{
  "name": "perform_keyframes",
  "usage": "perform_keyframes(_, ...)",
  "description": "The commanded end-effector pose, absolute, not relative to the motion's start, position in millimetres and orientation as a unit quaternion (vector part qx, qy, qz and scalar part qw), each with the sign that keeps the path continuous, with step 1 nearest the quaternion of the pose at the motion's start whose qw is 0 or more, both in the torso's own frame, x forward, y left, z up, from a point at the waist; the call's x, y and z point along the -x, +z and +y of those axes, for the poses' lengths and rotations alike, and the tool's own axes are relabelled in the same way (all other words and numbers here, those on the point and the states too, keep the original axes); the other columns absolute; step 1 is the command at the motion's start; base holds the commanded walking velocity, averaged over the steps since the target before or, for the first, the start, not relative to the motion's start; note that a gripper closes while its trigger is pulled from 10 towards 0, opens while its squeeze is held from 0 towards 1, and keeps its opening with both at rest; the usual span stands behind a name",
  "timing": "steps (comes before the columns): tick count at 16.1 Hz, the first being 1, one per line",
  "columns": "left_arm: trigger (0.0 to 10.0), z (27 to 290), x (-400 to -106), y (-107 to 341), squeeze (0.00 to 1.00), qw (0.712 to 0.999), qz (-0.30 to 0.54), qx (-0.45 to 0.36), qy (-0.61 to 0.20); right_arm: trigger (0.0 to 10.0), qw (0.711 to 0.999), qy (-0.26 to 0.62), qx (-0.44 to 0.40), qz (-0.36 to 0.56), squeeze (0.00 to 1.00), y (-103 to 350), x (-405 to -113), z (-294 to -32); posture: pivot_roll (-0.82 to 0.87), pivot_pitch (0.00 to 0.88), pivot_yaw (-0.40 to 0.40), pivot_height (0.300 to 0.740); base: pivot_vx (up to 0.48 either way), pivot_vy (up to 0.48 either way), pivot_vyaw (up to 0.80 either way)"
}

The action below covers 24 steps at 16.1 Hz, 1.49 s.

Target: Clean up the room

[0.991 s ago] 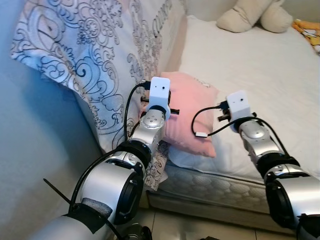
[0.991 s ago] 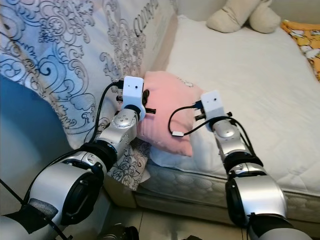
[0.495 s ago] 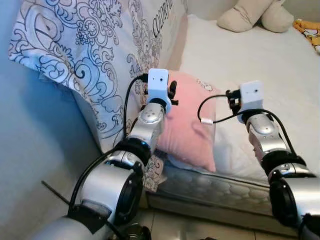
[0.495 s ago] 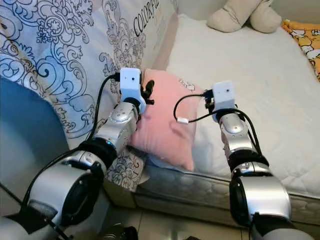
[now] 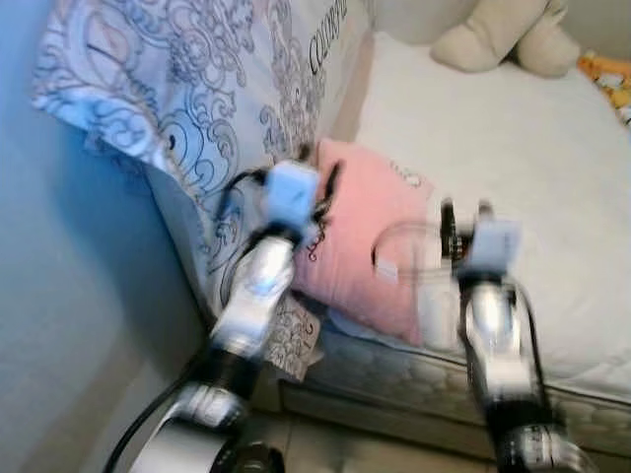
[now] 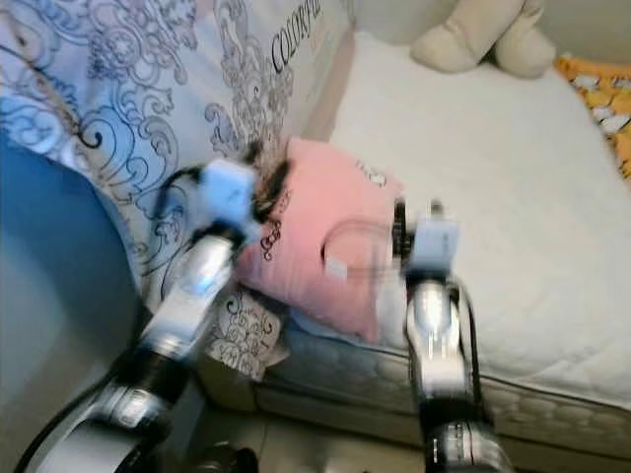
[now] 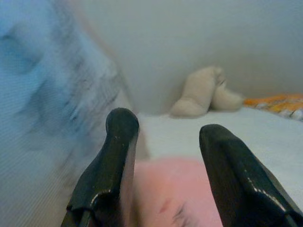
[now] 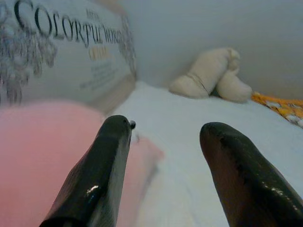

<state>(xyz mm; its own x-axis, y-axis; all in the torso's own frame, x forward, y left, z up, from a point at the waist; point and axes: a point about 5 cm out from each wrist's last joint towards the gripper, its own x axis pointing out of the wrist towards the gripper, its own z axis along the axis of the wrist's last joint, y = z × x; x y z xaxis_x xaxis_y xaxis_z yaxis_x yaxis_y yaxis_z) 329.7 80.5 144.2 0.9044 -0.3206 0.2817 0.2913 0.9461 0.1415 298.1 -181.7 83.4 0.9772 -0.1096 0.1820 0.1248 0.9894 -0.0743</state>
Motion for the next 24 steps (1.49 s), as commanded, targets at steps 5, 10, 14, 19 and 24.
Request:
perform_keyframes(5,10.0,118.2,-289.3,103.3,0.0,0.984,-0.056,-0.093,-0.138,10.0,0.993,-0.101,0.026,-0.06,0.0,59.5,-248.8,-195.4,0.07,0.0,-0.072,0.74,0.0,0.0,0.0)
perform_keyframes(10,10.0,108.8,-287.6,93.6,0.0,0.982,-0.023,-0.102,-0.158,10.0,0.993,-0.119,0.012,-0.018,0.0,52.0,-251.6,-200.5,0.08,0.0,-0.076,0.74,0.0,0.0,0.0)
perform_keyframes(14,10.0,108.8,-287.6,93.6,0.0,0.982,-0.023,-0.102,-0.158,10.0,0.993,-0.119,0.012,-0.018,0.0,52.0,-251.6,-200.5,0.08,0.0,-0.076,0.74,0.0,0.0,0.0)
perform_keyframes(19,10.0,108.8,-287.6,93.6,0.0,0.982,-0.023,-0.102,-0.158,10.0,0.993,-0.119,0.012,-0.018,0.0,52.0,-251.6,-200.5,0.08,0.0,-0.076,0.74,0.0,0.0,0.0)
perform_keyframes(24,10.0,108.8,-287.6,93.6,0.0,0.982,-0.023,-0.102,-0.158,10.0,0.993,-0.119,0.012,-0.018,0.0,52.0,-251.6,-200.5,0.08,0.0,-0.076,0.74,0.0,0.0,0.0)
